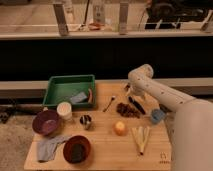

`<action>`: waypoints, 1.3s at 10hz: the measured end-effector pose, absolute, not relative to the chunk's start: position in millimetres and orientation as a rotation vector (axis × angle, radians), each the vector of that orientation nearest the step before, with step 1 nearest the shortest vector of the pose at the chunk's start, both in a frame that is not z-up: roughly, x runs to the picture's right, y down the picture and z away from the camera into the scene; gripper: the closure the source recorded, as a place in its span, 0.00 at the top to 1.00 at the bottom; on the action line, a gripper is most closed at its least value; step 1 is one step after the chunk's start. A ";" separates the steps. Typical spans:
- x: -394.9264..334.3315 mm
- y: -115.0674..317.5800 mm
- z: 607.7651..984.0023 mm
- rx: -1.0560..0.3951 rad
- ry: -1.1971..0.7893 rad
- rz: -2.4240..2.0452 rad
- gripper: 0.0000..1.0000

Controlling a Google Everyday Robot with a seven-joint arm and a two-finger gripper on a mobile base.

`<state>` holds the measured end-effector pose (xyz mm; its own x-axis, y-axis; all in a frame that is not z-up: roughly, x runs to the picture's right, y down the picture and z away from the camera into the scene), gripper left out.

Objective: Wipe table surface with brush

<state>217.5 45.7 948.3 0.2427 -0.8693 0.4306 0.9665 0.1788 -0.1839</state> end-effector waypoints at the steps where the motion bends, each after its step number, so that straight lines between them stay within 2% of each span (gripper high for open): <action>1: 219.1 46.5 956.6 -0.447 -0.255 -1.325 0.80; 3: 225.1 46.3 968.6 -0.427 -0.257 -1.326 0.77; 7: 231.9 59.1 985.9 -0.450 -0.267 -1.311 0.39; 10: 232.7 61.5 982.2 -0.460 -0.272 -1.306 0.08; 11: 233.2 61.9 981.5 -0.461 -0.272 -1.306 0.01; 13: 233.9 65.0 975.9 -0.458 -0.257 -1.286 0.00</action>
